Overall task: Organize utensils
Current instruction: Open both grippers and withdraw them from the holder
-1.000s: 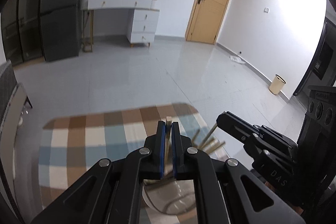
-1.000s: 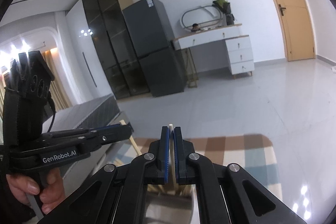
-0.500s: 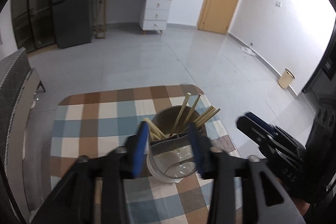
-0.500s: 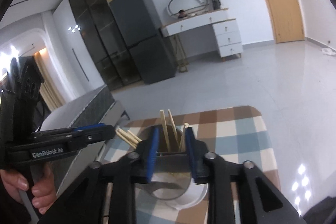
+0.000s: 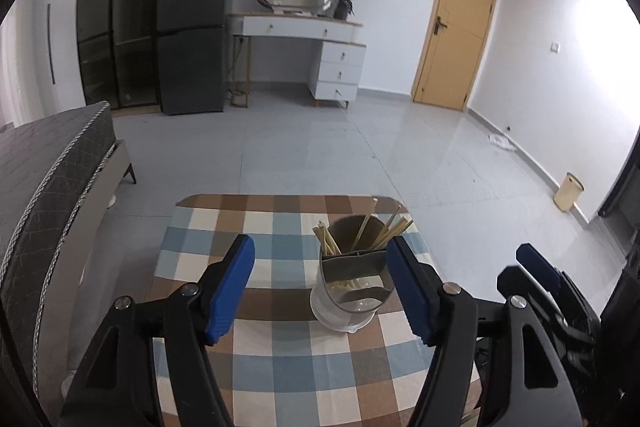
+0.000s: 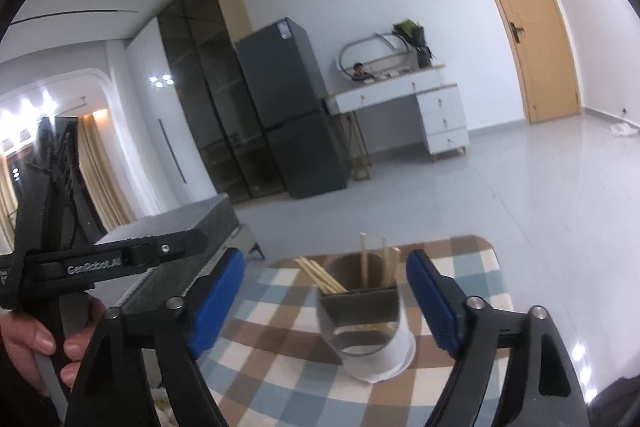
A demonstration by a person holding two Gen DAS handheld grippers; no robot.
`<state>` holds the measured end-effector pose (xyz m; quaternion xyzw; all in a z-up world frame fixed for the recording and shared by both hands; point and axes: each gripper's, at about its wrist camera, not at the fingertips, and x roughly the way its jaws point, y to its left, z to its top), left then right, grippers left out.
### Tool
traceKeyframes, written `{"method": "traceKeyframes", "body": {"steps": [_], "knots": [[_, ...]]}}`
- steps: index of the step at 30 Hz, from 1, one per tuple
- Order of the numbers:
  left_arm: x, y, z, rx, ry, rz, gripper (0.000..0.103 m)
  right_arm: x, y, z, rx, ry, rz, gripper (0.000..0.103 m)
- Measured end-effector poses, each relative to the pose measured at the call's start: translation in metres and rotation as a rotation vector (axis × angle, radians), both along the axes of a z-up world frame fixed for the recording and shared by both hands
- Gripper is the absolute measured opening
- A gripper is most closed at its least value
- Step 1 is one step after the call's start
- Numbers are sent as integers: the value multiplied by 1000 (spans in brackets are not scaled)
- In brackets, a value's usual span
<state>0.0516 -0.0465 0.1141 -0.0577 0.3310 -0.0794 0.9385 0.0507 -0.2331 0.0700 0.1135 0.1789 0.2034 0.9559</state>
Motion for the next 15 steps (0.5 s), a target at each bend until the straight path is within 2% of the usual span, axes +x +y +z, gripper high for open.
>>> {"method": "traceKeyframes", "body": {"steps": [7, 9, 15], "knots": [[-24, 14, 4, -18, -80, 51, 76, -33, 14, 13, -27, -80, -8, 103], [-30, 17, 3, -18, -114, 67, 78, -38, 16, 14, -36, -92, -16, 103], [-46, 25, 1, 15, -235, 126, 94, -54, 24, 13, -59, -119, -33, 103]]}}
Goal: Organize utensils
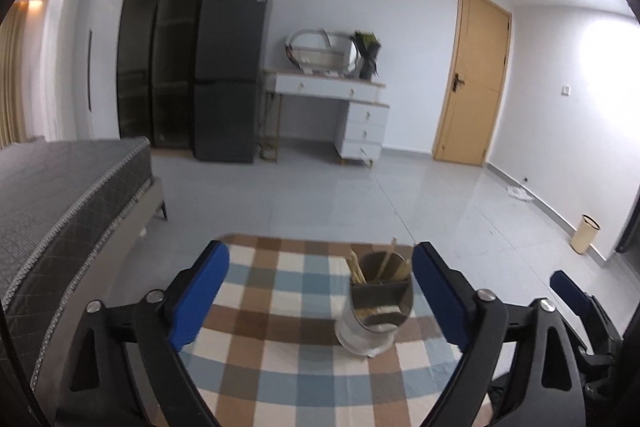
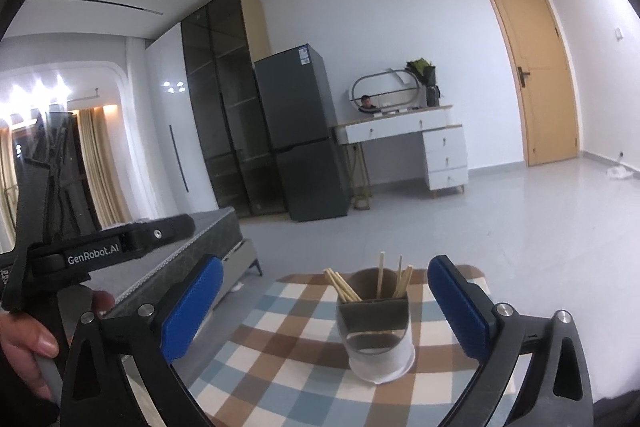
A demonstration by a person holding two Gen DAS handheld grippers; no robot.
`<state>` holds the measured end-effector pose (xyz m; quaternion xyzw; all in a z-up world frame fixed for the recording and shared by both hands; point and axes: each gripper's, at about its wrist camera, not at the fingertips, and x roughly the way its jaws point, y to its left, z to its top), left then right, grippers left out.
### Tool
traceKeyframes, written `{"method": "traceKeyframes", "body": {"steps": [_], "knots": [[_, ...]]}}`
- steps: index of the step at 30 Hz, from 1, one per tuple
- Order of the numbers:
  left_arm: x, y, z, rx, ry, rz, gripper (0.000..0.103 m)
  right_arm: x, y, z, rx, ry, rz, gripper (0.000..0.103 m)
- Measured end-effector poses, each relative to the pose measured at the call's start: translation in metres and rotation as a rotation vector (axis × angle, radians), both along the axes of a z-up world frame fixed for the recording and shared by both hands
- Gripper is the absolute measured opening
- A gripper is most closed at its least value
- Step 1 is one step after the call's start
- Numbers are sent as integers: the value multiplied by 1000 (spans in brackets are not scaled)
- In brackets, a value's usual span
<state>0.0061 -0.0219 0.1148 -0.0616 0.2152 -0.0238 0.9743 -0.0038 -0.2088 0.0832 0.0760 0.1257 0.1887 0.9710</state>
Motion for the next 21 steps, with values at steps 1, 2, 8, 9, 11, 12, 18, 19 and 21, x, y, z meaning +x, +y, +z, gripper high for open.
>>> {"method": "traceKeyframes", "body": {"steps": [1, 2, 8, 9, 11, 12, 18, 19, 21], "knots": [[-2, 1, -1, 6, -11, 4, 97, -3, 1, -1, -2, -3, 3, 103], [-3, 2, -2, 14, -24, 11, 97, -6, 3, -2, -7, -6, 2, 103], [-13, 9, -13, 16, -61, 36, 99, -21, 14, -9, -75, -40, -29, 103], [-12, 10, -16, 21, -63, 44, 100, -22, 17, -12, -91, -47, -38, 103], [-14, 10, -21, 27, -66, 45, 100, -24, 18, -17, -102, -43, -44, 103], [-13, 11, -24, 32, -67, 45, 100, -23, 20, -21, -101, -33, -39, 103], [-8, 13, -41, 38, -52, 55, 100, -14, 26, -39, -149, 31, -35, 103], [-6, 14, -45, 41, -46, 56, 100, -14, 27, -42, -161, 32, -39, 103], [-4, 14, -51, 48, -36, 57, 100, -12, 28, -47, -174, 35, -48, 103]]}}
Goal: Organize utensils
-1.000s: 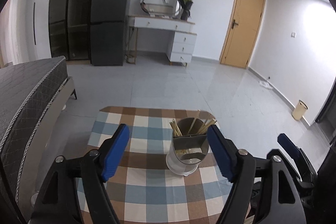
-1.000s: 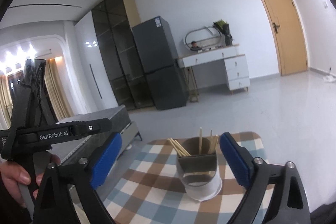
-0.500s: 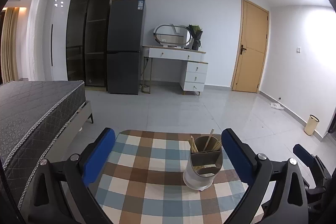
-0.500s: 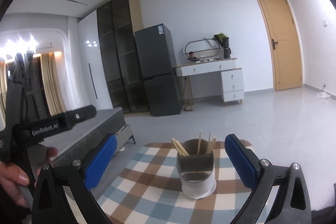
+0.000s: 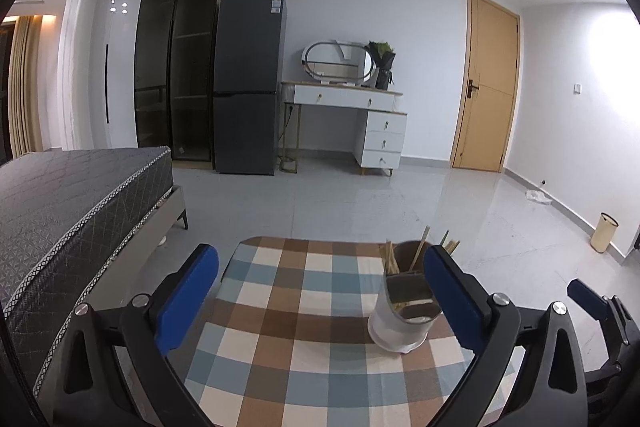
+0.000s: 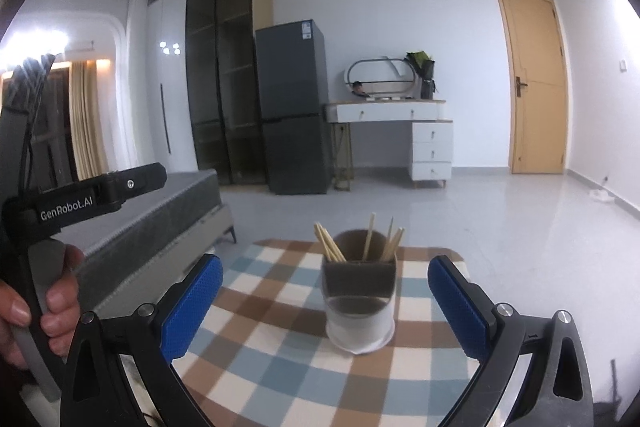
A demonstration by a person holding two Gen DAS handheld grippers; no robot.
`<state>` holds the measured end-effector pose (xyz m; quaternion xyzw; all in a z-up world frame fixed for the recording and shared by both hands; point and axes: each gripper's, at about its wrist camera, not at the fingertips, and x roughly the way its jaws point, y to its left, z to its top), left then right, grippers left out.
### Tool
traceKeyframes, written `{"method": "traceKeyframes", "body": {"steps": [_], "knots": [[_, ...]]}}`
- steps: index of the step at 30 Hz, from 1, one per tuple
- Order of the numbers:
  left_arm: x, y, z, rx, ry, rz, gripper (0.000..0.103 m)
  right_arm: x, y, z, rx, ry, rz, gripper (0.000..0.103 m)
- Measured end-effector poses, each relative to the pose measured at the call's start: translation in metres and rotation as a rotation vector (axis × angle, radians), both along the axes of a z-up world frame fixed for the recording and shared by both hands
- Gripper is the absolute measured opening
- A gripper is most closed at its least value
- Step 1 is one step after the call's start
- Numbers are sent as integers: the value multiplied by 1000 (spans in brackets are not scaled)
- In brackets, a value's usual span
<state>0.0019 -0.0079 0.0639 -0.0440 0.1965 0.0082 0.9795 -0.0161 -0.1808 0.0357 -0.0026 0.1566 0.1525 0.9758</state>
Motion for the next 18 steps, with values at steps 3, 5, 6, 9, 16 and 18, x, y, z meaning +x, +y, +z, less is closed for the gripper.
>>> {"method": "traceKeyframes", "body": {"steps": [3, 5, 6, 9, 16, 18], "knots": [[4, 1, -7, 2, 20, -4, 100, 3, 0, -7, -5, 12, -8, 103], [4, 1, -11, 2, 30, -3, 100, 5, -1, -12, -4, 15, -19, 103], [7, 1, -13, 3, 39, -6, 100, 7, -1, -14, -4, 17, -27, 103], [9, -1, -18, 11, 51, -8, 100, 12, -4, -21, -5, 28, -48, 103], [18, -4, -31, 2, 89, -23, 100, 20, -12, -34, 2, 52, -69, 103], [21, -4, -35, 2, 101, -25, 100, 22, -12, -36, 1, 59, -70, 103]]}}
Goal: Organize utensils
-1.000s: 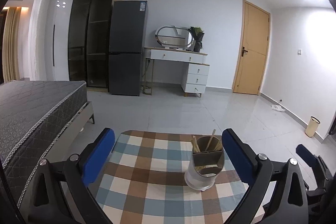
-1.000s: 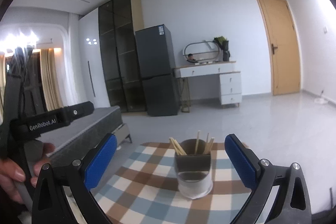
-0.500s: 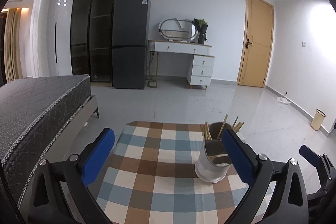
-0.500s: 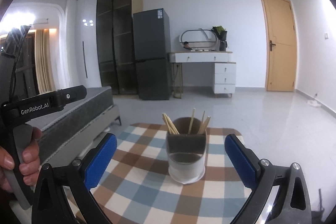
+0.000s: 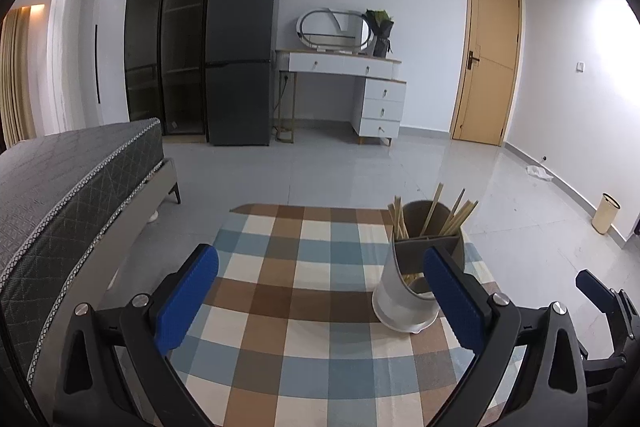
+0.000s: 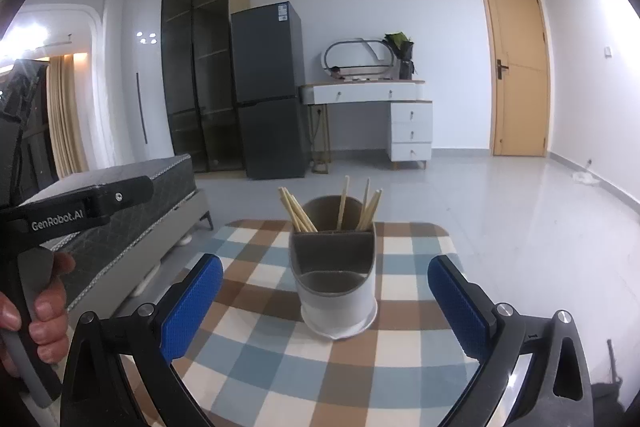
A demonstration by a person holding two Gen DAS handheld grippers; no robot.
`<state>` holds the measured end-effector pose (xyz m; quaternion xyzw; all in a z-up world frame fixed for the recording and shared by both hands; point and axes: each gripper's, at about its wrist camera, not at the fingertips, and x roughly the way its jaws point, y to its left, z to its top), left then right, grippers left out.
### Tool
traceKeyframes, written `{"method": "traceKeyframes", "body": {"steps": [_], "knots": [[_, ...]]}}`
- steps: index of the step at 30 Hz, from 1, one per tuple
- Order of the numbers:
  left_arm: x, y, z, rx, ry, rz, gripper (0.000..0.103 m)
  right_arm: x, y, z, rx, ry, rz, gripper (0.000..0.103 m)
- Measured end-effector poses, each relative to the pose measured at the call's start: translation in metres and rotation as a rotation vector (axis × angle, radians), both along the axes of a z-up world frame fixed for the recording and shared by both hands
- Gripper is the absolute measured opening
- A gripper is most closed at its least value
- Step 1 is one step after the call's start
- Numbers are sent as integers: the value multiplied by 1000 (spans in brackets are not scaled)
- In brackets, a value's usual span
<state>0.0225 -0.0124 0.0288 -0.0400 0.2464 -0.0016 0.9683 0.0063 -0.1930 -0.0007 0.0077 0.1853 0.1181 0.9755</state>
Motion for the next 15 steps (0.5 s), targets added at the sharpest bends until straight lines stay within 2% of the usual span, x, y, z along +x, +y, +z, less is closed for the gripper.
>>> {"method": "traceKeyframes", "body": {"steps": [8, 15], "knots": [[9, 4, -14, -7, 32, 3, 100, 13, 0, -14, 14, 31, 9, 103], [16, -3, -26, 36, 47, -6, 100, 25, -2, -23, 38, 61, 8, 103]]}}
